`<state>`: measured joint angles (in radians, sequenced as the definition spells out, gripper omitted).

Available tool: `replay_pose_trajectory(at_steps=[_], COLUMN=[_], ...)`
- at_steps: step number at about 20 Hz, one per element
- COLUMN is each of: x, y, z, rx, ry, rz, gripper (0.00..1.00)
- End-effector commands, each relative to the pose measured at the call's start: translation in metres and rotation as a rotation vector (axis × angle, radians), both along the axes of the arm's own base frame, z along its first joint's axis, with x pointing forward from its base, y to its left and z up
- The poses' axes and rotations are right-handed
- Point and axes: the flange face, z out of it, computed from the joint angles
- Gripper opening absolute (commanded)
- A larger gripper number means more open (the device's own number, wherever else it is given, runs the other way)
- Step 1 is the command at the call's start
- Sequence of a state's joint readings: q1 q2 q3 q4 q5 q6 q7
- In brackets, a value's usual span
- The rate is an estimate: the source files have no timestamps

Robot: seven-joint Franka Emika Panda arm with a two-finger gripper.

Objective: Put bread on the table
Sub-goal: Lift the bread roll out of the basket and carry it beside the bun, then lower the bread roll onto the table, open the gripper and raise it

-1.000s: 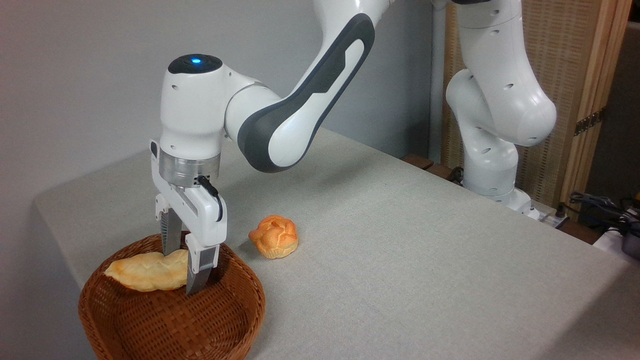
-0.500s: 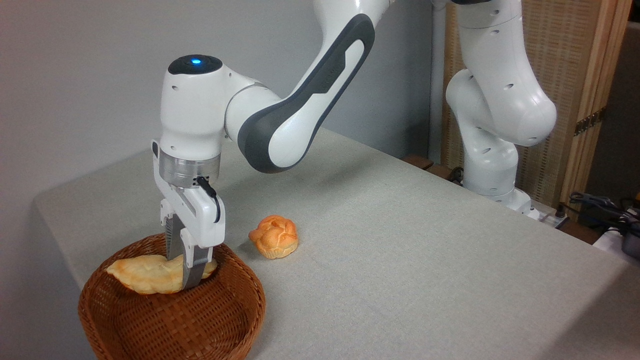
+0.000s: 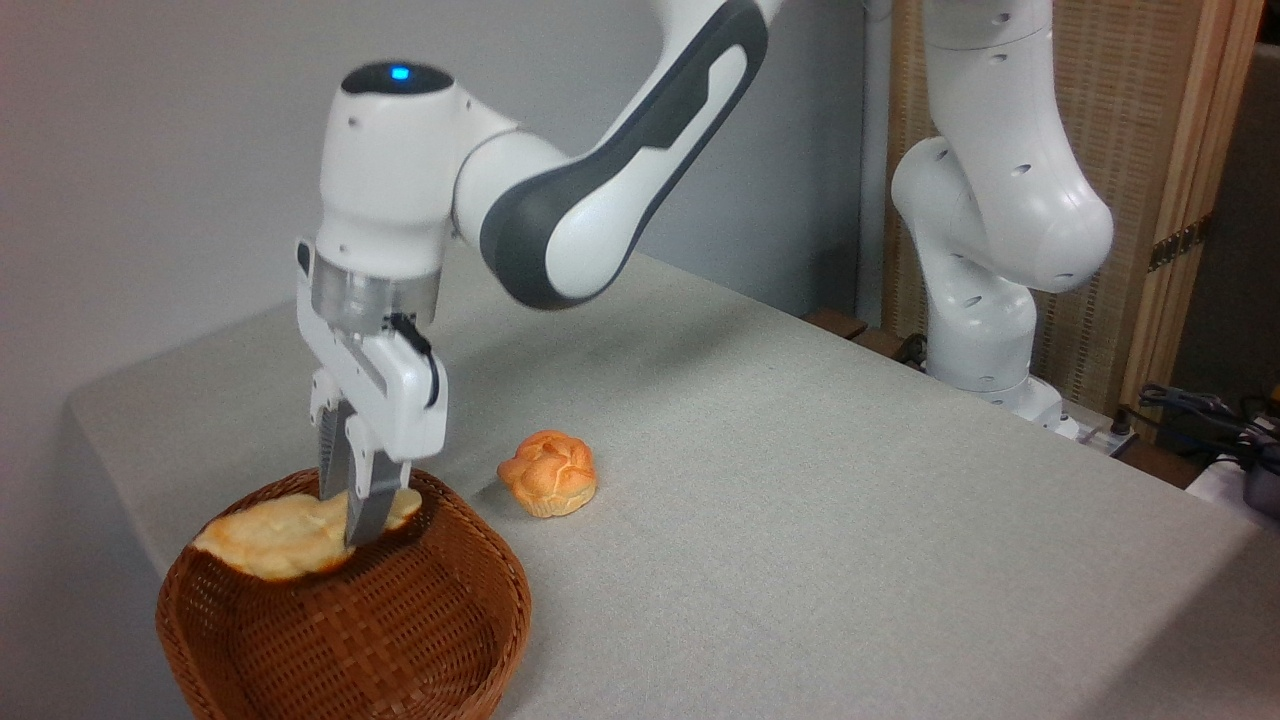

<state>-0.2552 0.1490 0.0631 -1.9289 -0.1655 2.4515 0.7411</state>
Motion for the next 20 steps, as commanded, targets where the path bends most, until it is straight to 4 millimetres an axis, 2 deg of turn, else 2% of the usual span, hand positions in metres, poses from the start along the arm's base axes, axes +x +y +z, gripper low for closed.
replay_pose_trajectory(at_steps=[1,5,9,10,12,14,15,20], x=[-0.021,-0.05,-0.079,-0.086,-0.098,-0.107,-0.108,-0.106], y=[0.011,0.044,0.066,0.075,0.091,0.106,0.106,0.106], z=[0.047,0.074,0.084,0.081,0.073,0.062,0.061,0.057], rx=[-0.011,-0.017,-0.026,-0.032,-0.039,-0.044,-0.044,-0.036], ry=[0.02,0.156,0.298,0.339,0.42,0.5,0.51,0.512], rz=[-0.014,0.009,0.03,0.055,0.073,0.087,0.088,0.076], gripper=[0.37,0.37,0.4,0.47,0.51,0.85,1.0,1.0])
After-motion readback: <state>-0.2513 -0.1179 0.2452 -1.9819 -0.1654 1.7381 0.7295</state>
